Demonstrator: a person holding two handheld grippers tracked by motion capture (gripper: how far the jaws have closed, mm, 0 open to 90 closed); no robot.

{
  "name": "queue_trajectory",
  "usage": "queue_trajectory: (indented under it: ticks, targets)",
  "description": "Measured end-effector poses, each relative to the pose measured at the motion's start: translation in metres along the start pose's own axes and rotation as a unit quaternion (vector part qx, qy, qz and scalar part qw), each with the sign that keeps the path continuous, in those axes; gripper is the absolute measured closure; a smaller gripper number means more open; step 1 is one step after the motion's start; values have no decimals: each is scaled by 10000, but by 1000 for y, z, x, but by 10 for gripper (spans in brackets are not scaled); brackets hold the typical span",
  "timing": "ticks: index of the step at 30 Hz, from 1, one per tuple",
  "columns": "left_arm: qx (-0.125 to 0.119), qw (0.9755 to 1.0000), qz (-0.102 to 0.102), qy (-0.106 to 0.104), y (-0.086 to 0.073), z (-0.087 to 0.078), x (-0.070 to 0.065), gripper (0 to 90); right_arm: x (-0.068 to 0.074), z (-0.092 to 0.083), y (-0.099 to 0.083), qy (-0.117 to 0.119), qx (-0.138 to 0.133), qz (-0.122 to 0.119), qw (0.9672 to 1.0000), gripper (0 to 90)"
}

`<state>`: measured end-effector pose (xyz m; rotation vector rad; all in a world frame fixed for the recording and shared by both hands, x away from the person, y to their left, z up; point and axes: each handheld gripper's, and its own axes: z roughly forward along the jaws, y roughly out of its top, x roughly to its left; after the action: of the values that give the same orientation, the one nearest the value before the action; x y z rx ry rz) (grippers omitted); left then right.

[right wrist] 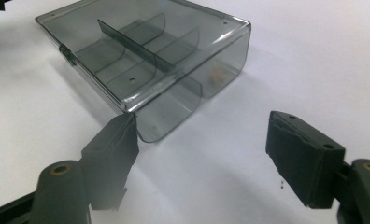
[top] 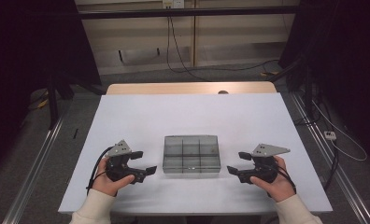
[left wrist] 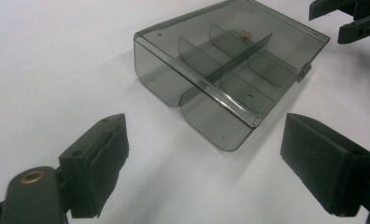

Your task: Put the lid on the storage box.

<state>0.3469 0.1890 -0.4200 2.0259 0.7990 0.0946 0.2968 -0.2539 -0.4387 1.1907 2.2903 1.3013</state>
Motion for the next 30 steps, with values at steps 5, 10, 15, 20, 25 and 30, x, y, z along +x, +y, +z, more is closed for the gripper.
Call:
queue_trajectory:
  ticks: [5, 10, 15, 20, 25, 30]
  targets:
    - [-36, 10000, 74, 7, 0, -3, 1, 133, -2, -3, -3, -18, -12, 7, 10000, 247]
    - [-50, 10000, 74, 10, -3, -4, 4, 126, -4, -5, -6, -50, 29, 22, 10000, 241]
    - [-66, 10000, 52, 40, -5, -6, 7, 122, -8, -8, -8, -102, 8, 71, 9999, 238]
    - [-67, 9999, 40, 77, -7, -8, 11, 118, -11, -10, -10, -141, -9, 97, 9999, 236]
    - [-58, 9999, 55, 98, -9, -12, 14, 115, -13, -13, -12, -189, -26, 95, 9998, 232]
    - [-84, 9999, 41, 107, -11, -14, 15, 111, -14, -14, -13, -206, -25, 94, 9997, 231]
